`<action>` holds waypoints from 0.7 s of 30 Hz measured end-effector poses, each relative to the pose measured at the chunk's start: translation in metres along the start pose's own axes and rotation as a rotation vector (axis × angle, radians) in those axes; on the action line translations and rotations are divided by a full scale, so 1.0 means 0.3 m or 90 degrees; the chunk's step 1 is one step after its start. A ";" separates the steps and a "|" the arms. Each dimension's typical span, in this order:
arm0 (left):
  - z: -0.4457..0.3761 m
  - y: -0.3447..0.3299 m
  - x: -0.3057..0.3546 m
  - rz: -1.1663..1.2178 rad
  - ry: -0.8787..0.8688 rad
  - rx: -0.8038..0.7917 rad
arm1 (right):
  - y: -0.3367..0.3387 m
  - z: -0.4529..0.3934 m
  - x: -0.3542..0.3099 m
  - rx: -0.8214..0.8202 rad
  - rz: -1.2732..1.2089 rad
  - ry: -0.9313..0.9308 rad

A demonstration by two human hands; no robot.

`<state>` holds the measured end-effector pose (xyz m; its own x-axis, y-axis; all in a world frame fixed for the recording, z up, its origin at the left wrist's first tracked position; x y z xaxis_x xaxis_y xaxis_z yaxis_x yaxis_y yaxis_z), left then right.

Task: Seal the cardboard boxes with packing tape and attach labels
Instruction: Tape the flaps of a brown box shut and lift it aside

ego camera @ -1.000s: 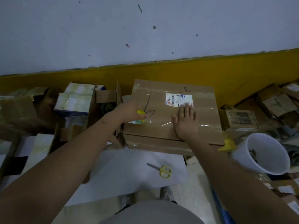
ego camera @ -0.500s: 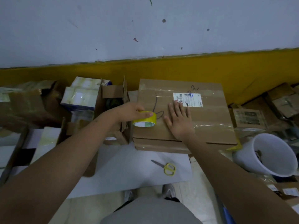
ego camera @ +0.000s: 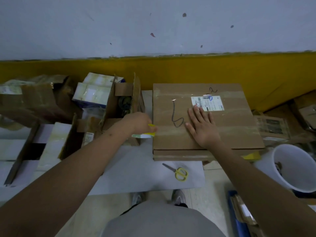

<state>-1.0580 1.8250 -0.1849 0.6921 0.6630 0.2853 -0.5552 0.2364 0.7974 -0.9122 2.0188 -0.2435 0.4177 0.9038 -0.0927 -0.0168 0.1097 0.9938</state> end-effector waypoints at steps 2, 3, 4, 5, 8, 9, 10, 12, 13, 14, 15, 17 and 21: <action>-0.005 -0.030 0.003 -0.002 0.022 -0.007 | 0.000 0.007 0.021 -0.004 -0.003 0.006; -0.006 -0.048 0.010 -0.007 0.030 -0.004 | 0.000 0.013 0.032 -0.006 -0.004 0.008; -0.005 -0.066 0.018 -0.012 0.037 0.000 | 0.001 0.020 0.040 -0.007 -0.004 0.011; -0.006 -0.085 0.022 -0.014 0.047 0.004 | 0.000 0.026 0.044 -0.008 -0.001 0.015; -0.006 -0.137 0.009 0.002 0.071 -0.012 | 0.002 0.033 0.036 -0.002 0.008 0.024; -0.007 -0.154 0.001 0.027 0.069 -0.028 | 0.003 0.032 0.032 0.000 0.009 0.025; -0.008 -0.168 -0.008 0.065 0.064 -0.043 | 0.002 0.031 0.029 -0.003 0.009 0.025; -0.006 -0.186 -0.028 0.147 0.054 -0.059 | -0.002 0.031 0.026 -0.011 0.007 0.024; -0.005 -0.191 -0.036 0.170 0.046 -0.064 | -0.003 0.032 0.027 -0.013 0.009 0.021; -0.001 -0.192 -0.037 0.179 0.038 -0.071 | -0.001 0.032 0.027 -0.013 0.014 0.016; 0.004 -0.192 -0.034 0.177 0.027 -0.077 | 0.000 0.032 0.026 -0.014 0.016 0.013; 0.012 -0.193 -0.029 0.165 0.025 -0.083 | 0.006 0.034 0.016 -0.028 0.011 0.025; 0.021 -0.184 -0.019 0.108 0.061 -0.058 | 0.037 0.043 0.149 -0.022 -0.014 -0.049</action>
<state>-1.0284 1.8036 -0.2272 0.5405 0.7622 0.3562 -0.7029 0.1764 0.6891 -0.8820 2.0551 -0.2358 0.4870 0.8667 -0.1078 -0.0373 0.1440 0.9889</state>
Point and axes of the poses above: each hand's wrist, its own z-axis away from the middle knuckle, its own y-axis out of the back of the hand, x = y × z, the point moved 8 cm from there along -z, towards the middle knuckle, and after that the axes turned 2 degrees about z, right-handed, at the moved point
